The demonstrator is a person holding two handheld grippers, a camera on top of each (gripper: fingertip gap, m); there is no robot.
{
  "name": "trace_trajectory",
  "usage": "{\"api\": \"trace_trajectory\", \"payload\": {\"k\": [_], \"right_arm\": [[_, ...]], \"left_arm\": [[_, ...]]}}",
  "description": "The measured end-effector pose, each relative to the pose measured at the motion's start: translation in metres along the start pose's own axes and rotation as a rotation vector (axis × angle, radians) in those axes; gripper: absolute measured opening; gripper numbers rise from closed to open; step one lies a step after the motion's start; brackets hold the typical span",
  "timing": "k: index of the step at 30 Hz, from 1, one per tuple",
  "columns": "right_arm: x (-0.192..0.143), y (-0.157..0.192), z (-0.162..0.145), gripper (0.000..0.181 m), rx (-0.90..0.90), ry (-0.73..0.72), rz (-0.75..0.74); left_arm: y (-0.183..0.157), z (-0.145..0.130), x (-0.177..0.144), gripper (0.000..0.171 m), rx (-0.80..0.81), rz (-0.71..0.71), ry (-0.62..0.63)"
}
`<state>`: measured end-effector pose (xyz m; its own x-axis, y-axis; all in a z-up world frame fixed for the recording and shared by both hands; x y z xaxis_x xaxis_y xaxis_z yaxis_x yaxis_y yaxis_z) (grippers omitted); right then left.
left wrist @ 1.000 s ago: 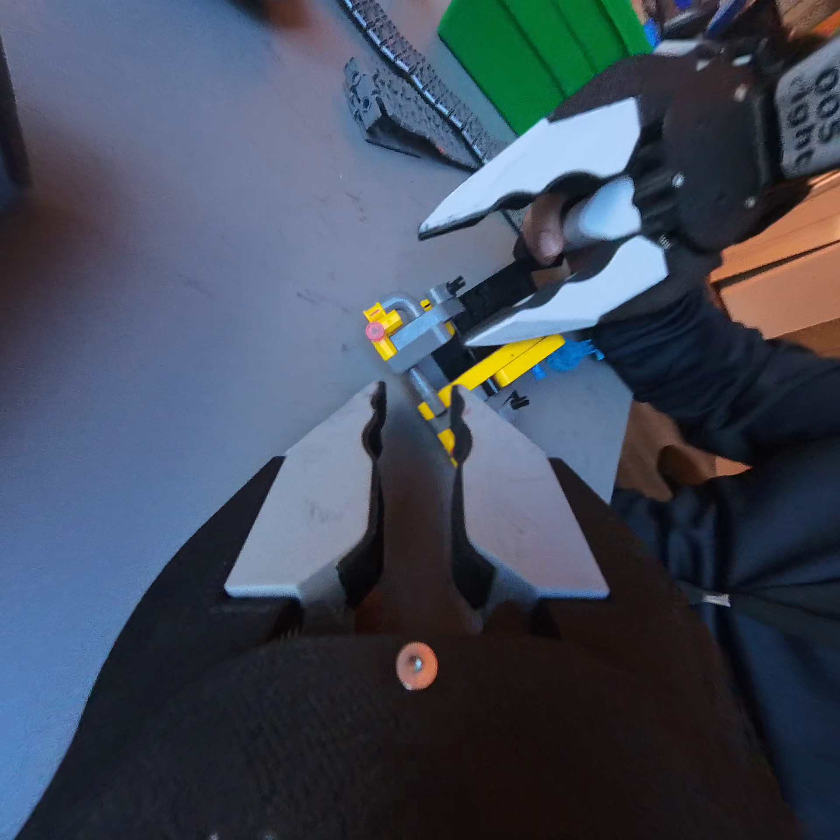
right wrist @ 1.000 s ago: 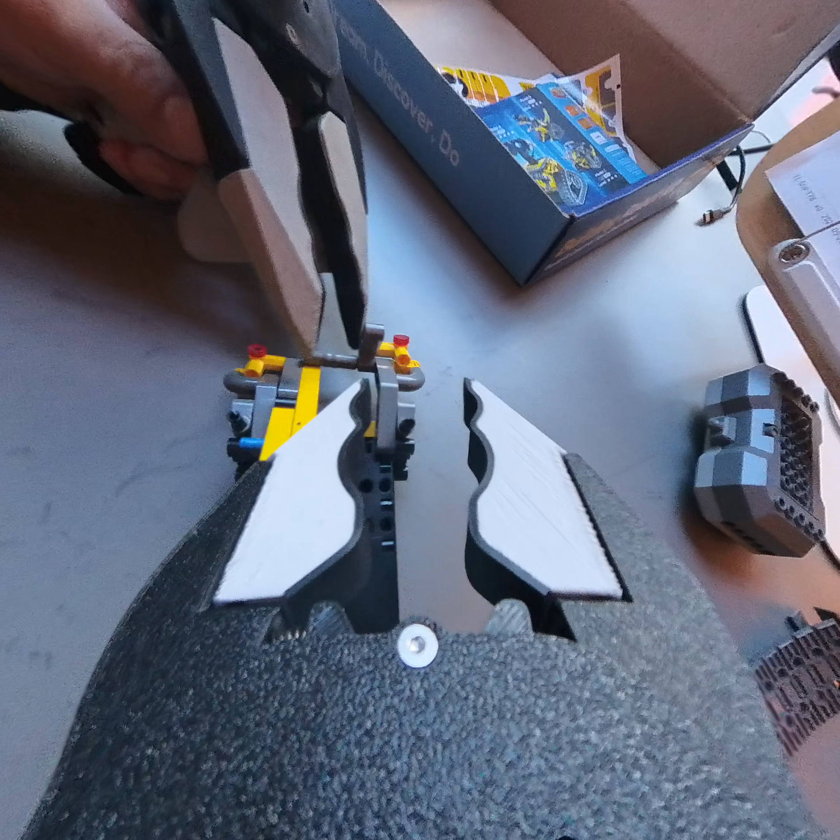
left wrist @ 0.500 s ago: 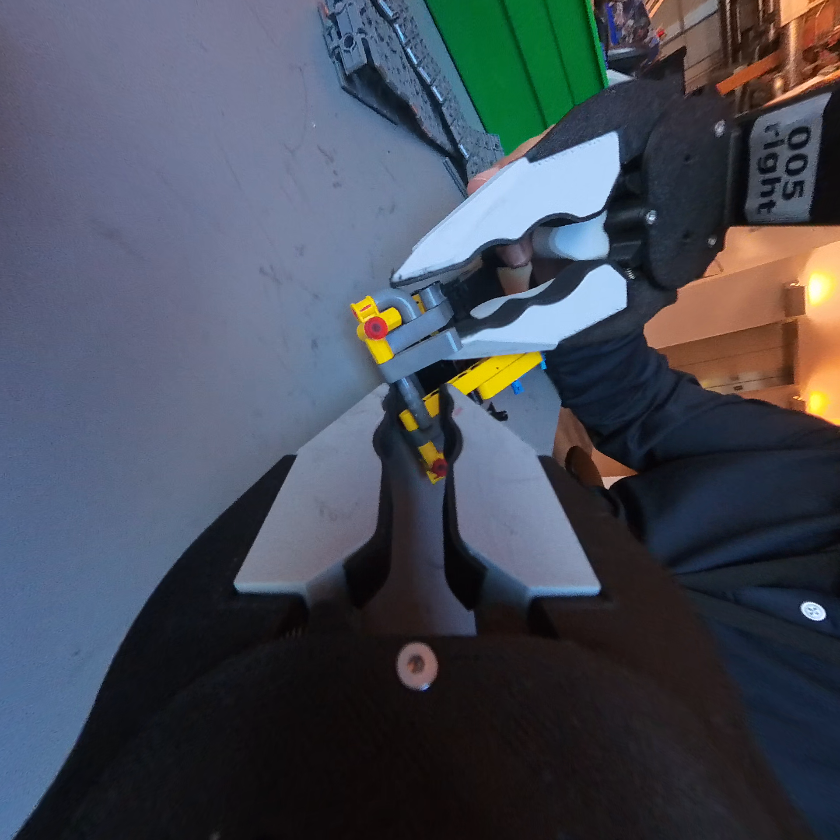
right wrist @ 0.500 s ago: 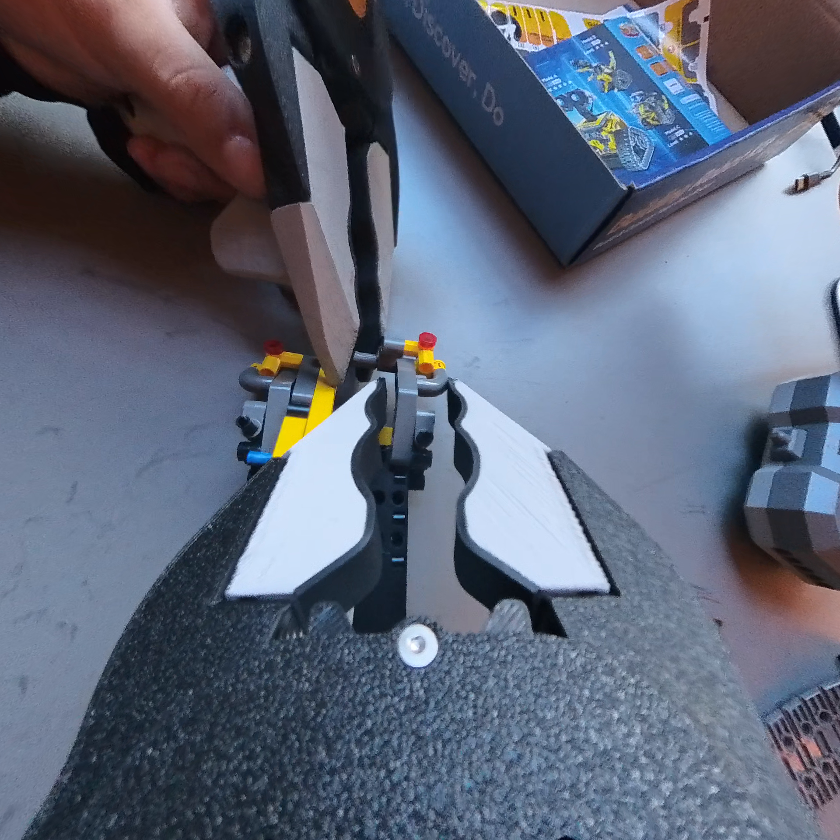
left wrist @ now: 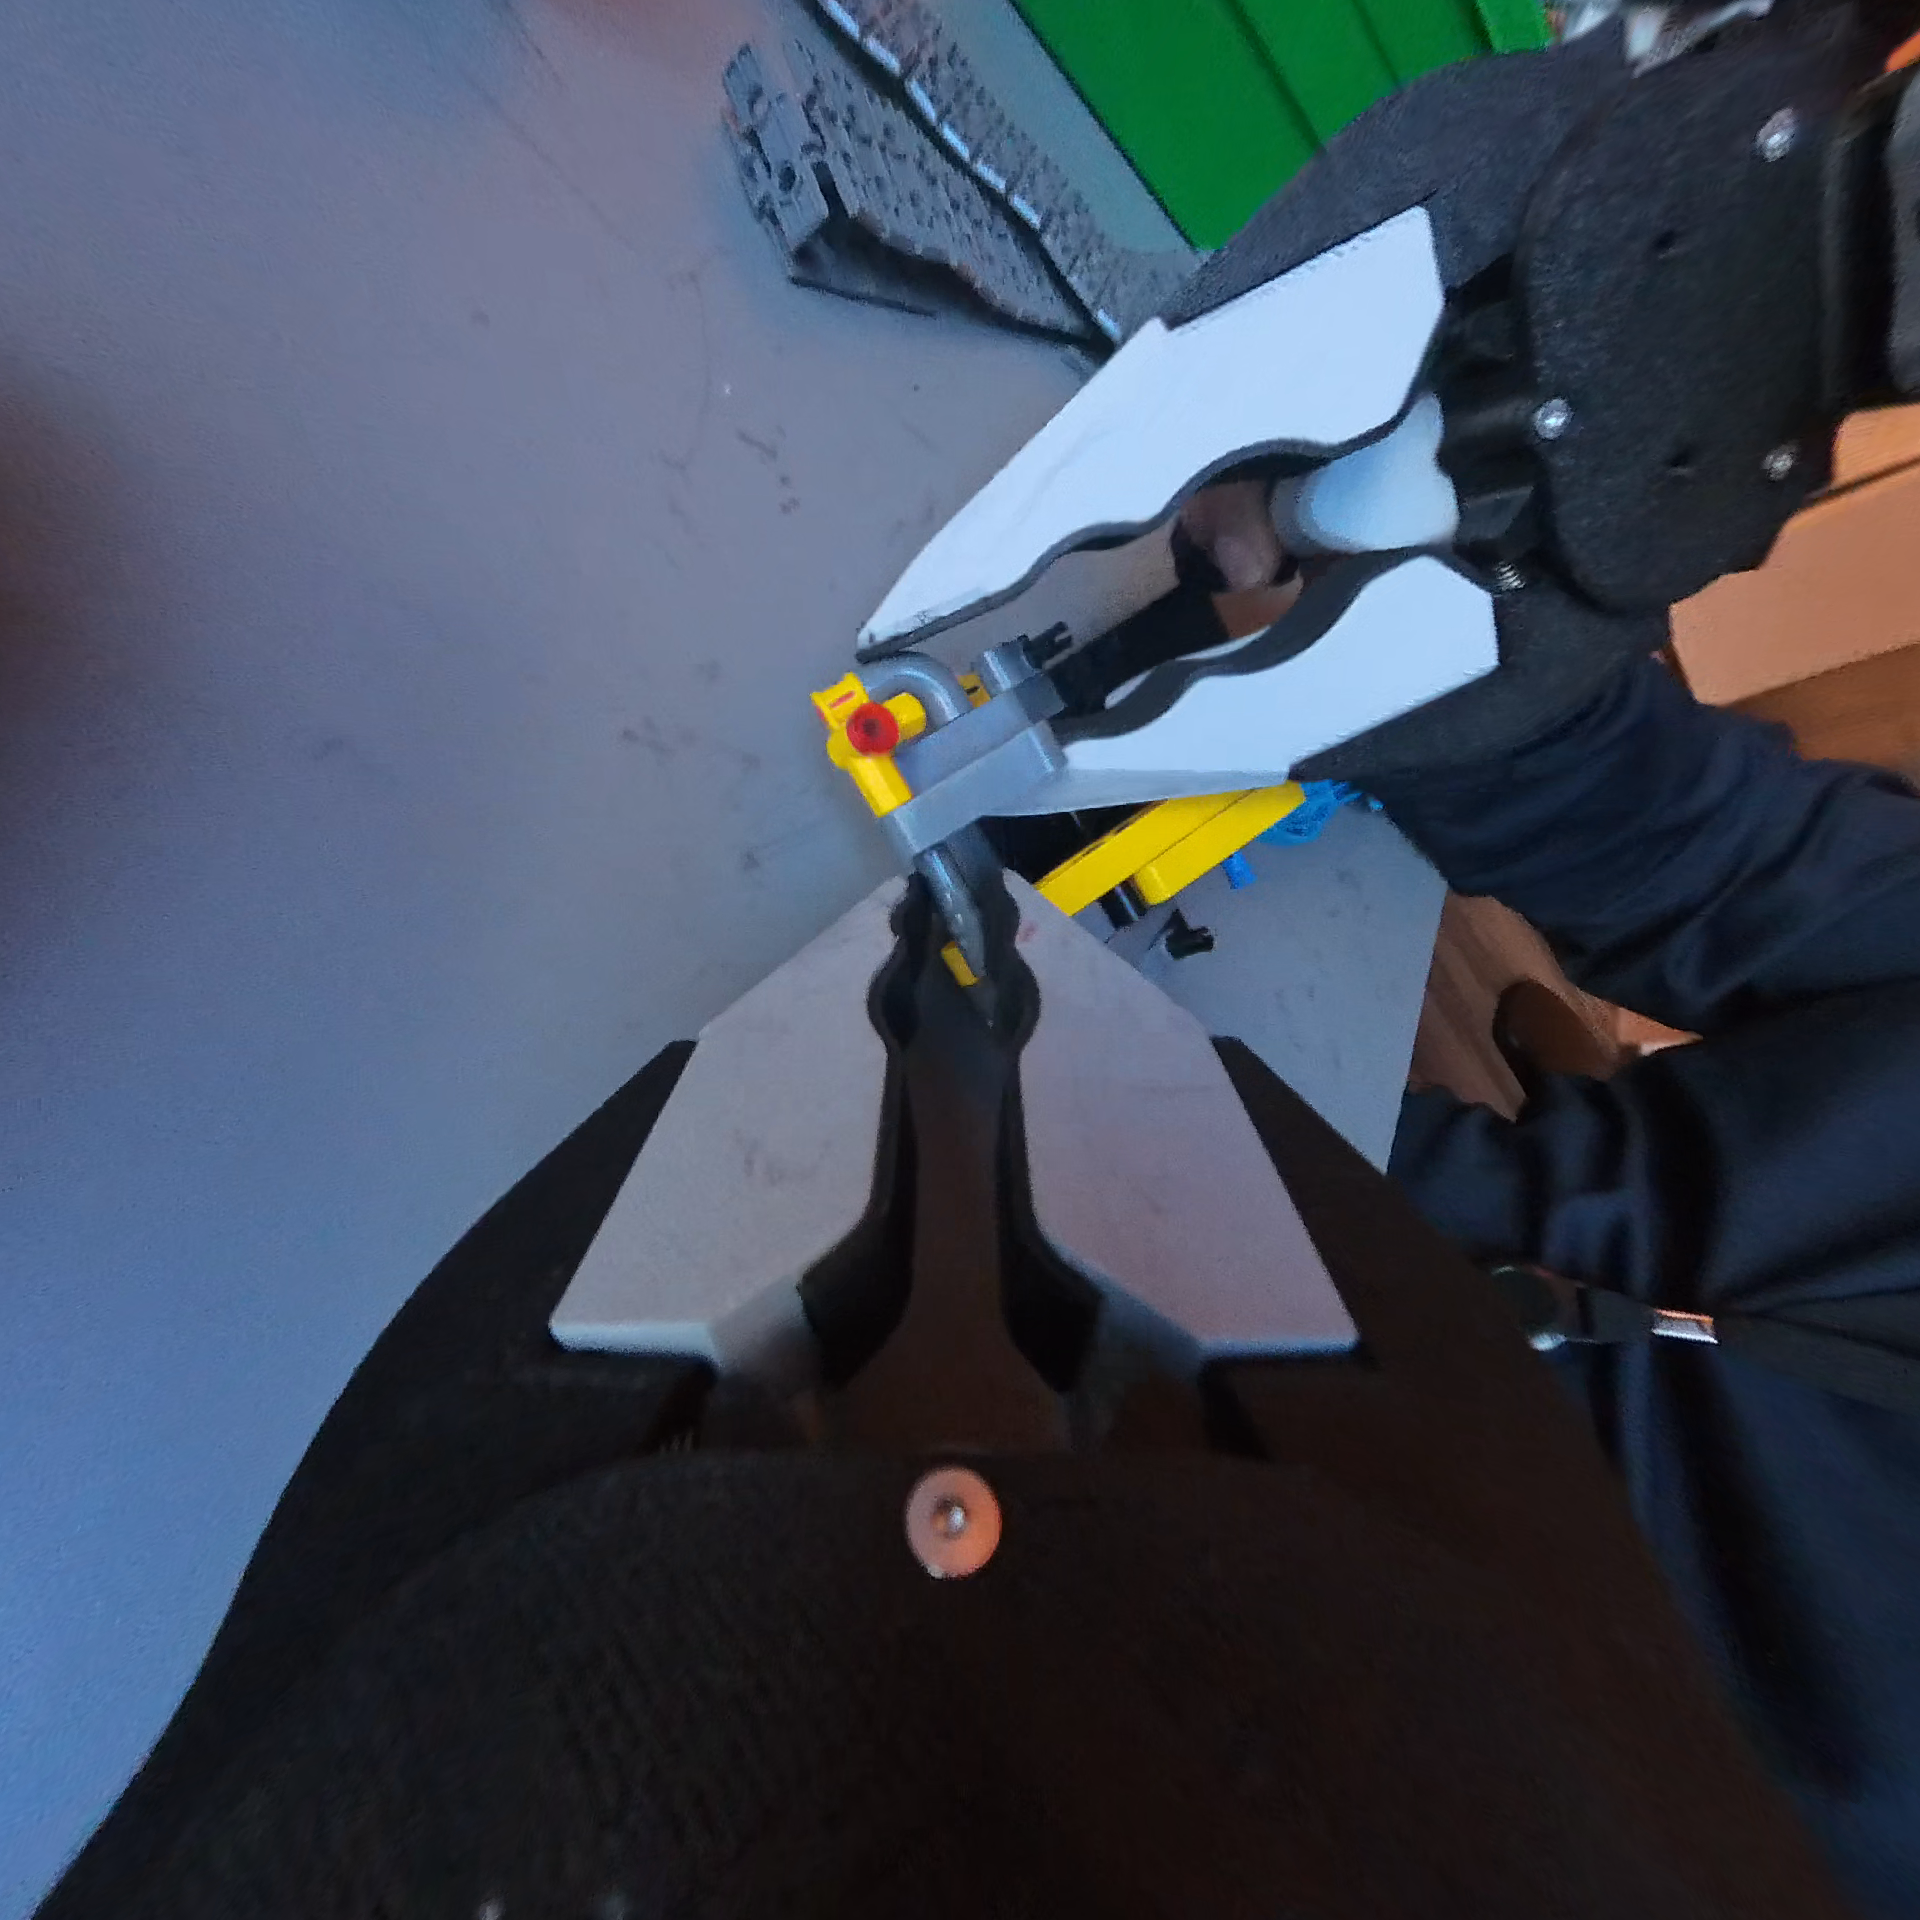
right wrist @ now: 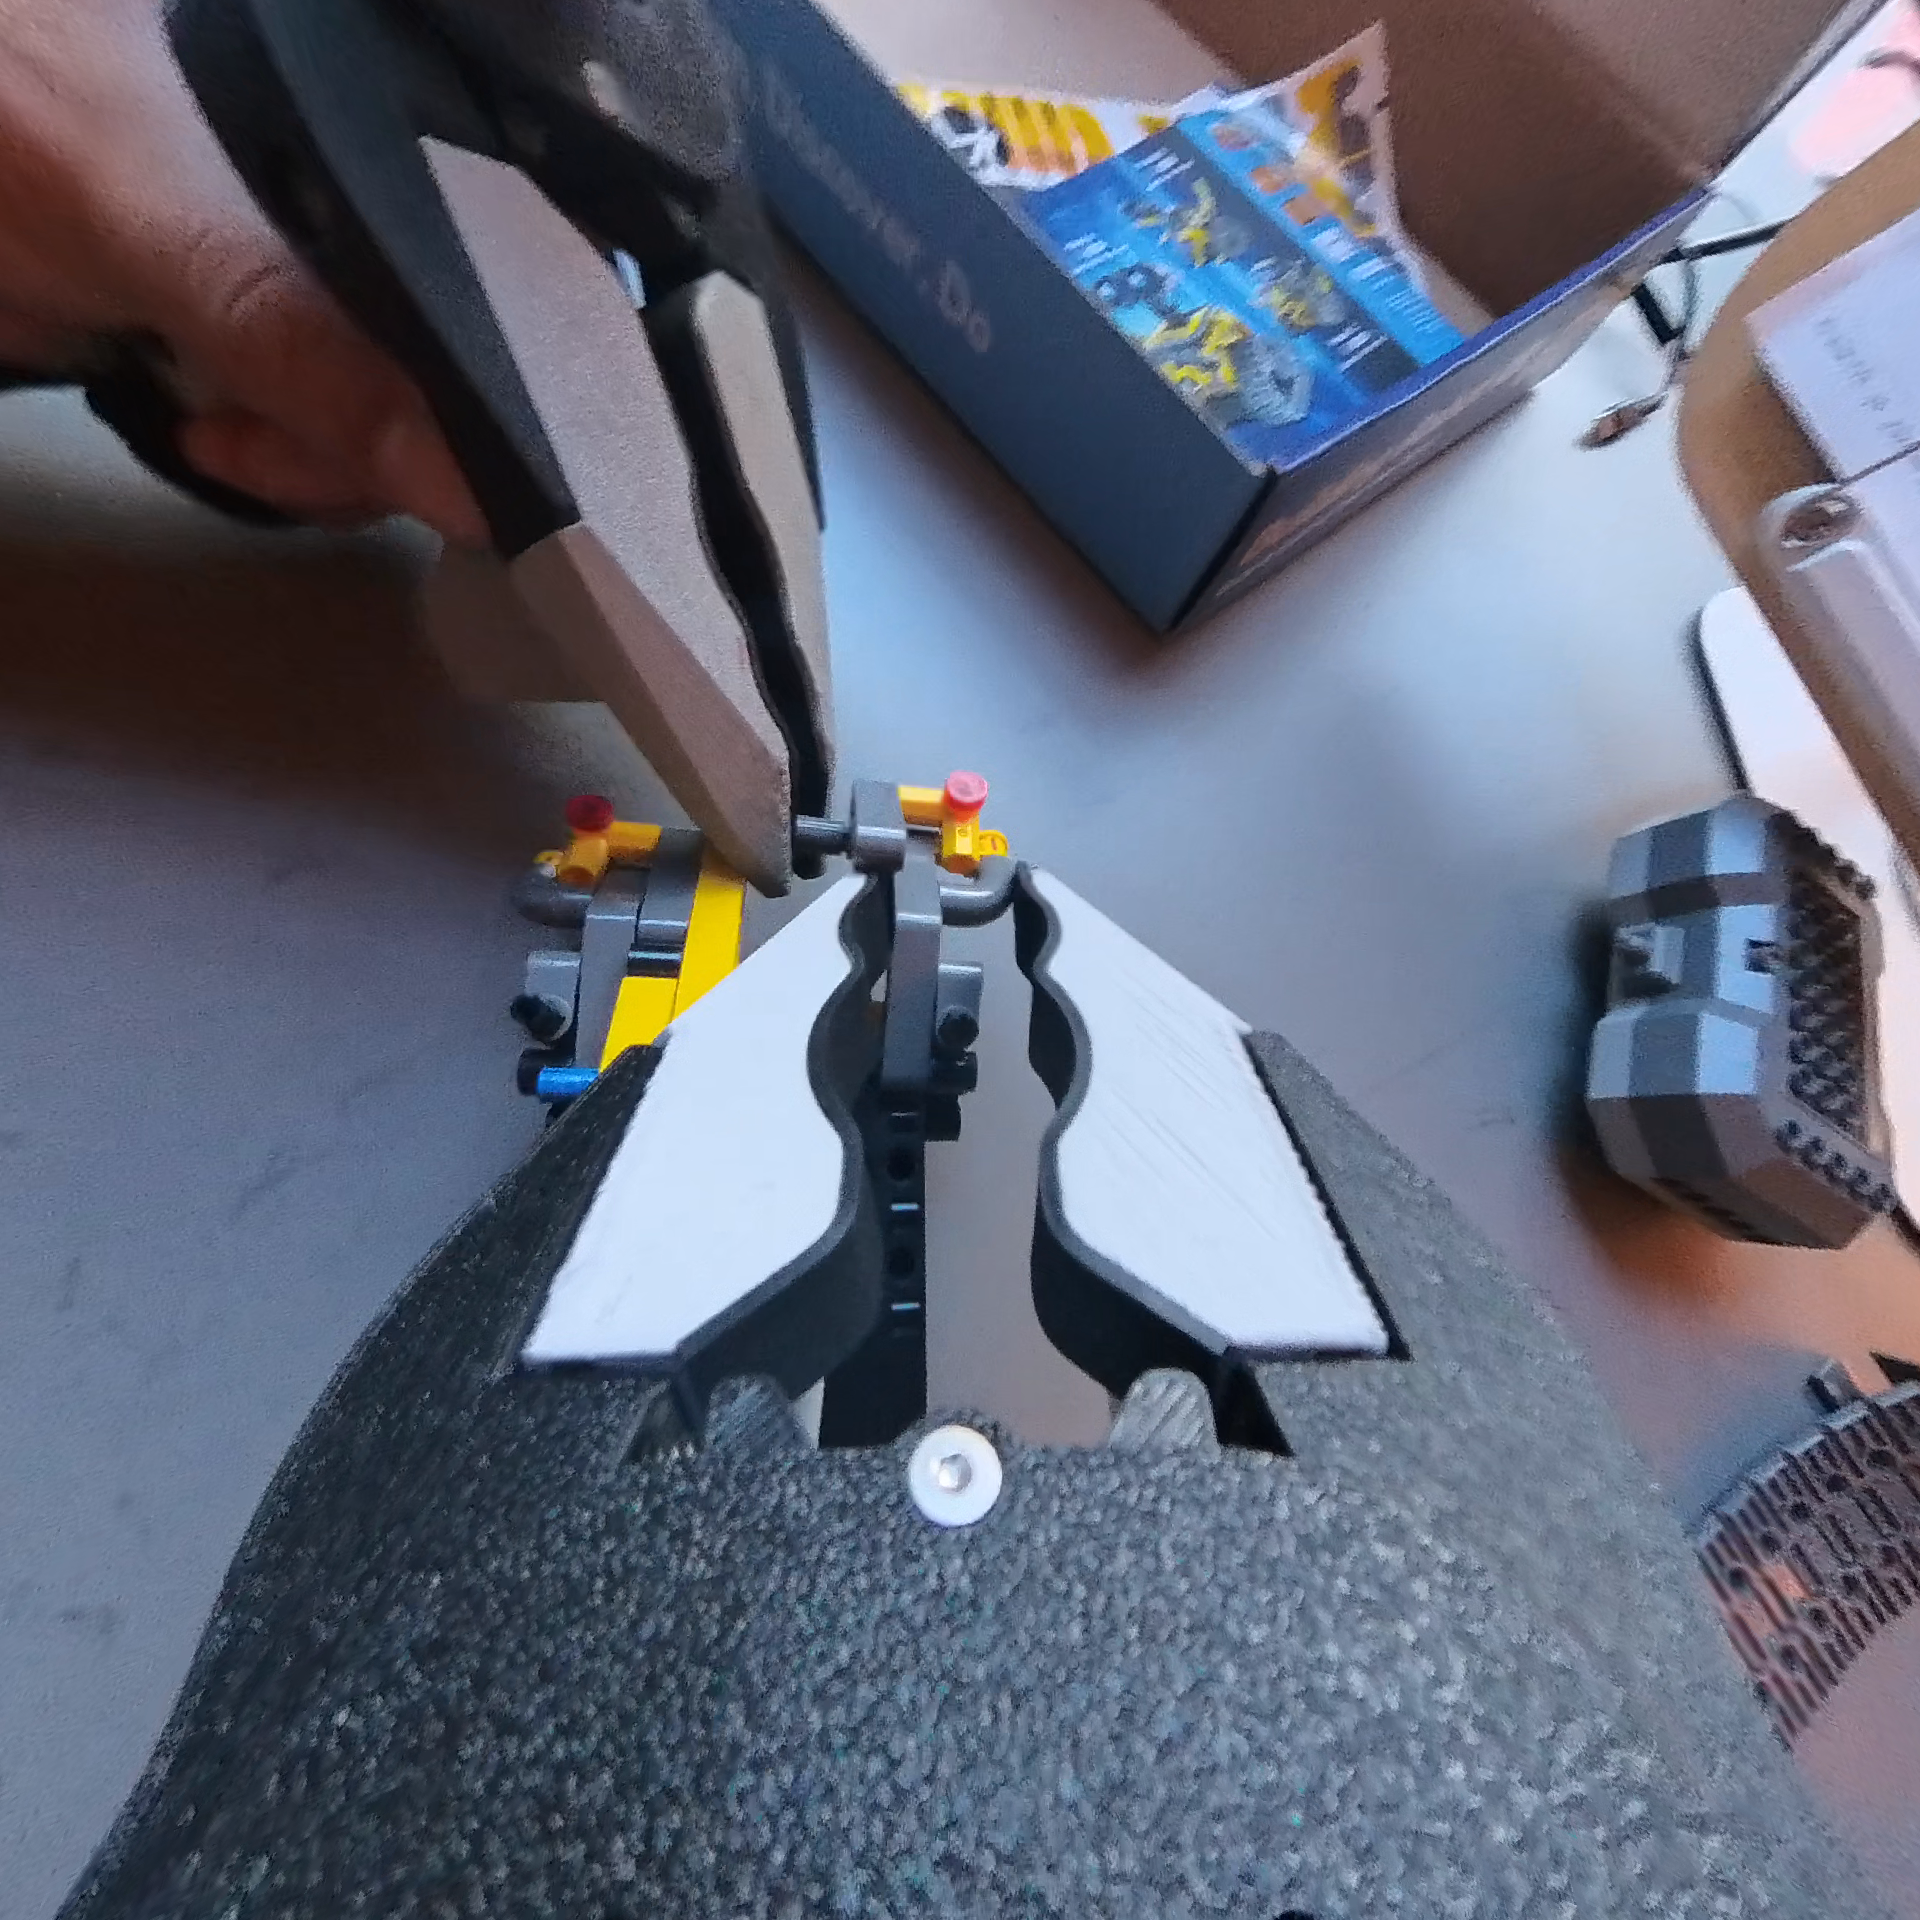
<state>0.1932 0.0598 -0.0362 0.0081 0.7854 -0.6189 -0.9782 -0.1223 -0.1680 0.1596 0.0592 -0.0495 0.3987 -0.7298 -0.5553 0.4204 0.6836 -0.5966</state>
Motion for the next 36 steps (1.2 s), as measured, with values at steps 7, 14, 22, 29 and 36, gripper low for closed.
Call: {"api": "trace_trajectory", "payload": {"k": [7,14,22,29,36], "right_arm": [[0.001,-0.011,0.008,0.021,0.060,-0.052,-0.087],[-0.002,-0.017,0.014,0.021,0.095,-0.101,-0.103],[-0.003,-0.016,0.019,0.021,0.096,-0.152,-0.073],[-0.015,-0.019,0.027,0.022,0.329,-0.292,0.071],[-0.020,-0.015,0.028,0.021,0.192,-0.275,0.029]], "left_arm": [[0.003,0.015,-0.013,0.007,0.068,0.114,-0.205],[0.003,0.024,-0.018,0.006,0.089,0.160,-0.331],[0.002,0.026,-0.024,0.007,0.023,0.041,-0.351],[-0.012,0.043,-0.034,0.008,-0.084,-0.137,-0.495],[-0.018,0.036,-0.027,0.007,0.211,0.084,-0.436]]}}
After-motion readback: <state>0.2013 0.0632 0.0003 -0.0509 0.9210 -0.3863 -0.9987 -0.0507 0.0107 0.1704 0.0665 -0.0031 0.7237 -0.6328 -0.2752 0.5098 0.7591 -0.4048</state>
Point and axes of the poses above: each gripper's, where its closed fingertips meet, x out along the fingers, z out of its top, y = z × x across the jaws, the point moved 1 cm from there along -x, back along the fingers, and after that the axes turned 2 degrees about z, right-handed, at the moved point
